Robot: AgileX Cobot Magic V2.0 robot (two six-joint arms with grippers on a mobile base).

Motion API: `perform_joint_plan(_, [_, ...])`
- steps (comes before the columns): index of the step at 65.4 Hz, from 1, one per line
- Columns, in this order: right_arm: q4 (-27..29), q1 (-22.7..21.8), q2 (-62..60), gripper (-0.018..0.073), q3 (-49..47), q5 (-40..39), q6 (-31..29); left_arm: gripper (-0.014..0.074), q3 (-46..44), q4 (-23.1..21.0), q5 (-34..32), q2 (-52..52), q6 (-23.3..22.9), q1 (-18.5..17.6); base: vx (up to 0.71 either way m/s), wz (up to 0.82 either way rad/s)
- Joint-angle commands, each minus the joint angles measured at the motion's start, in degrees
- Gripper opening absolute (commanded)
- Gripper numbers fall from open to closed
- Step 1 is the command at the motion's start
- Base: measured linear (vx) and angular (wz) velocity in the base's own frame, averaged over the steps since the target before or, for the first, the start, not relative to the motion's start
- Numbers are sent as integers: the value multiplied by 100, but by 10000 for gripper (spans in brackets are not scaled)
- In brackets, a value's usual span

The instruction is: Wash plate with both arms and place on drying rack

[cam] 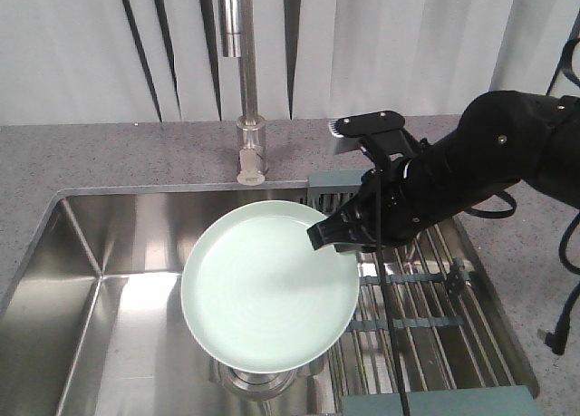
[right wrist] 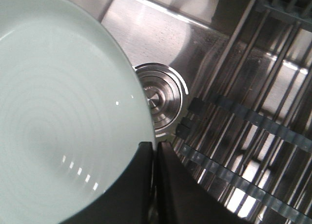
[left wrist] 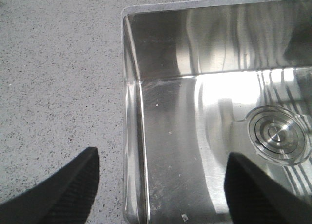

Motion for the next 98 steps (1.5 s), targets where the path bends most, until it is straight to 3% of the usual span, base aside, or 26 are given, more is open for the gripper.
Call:
perform_joint_plan(1, [124,136,-232,-1,-149,-391,83,501,-138,26,-336,42,-24,-41,0,0])
perform_joint_plan(17, [221,396,-53,-1,-347,-530,162,501,-138,26,-336,42,-24,-41,0,0])
perform_joint_plan(44, [2,548,926,-1,-1823,-153,160,501,-138,26,-336,42,-24,-41,0,0])
perform_joint_plan(73, [-101,4,1759,-1,-3404,416,51,501,-138,26,-329,42,-24,-41,0,0])
perform_joint_plan(98, [-237,-565,1754,-1,-3509,712,54,501,-138,26,-329,42,-24,-41,0,0])
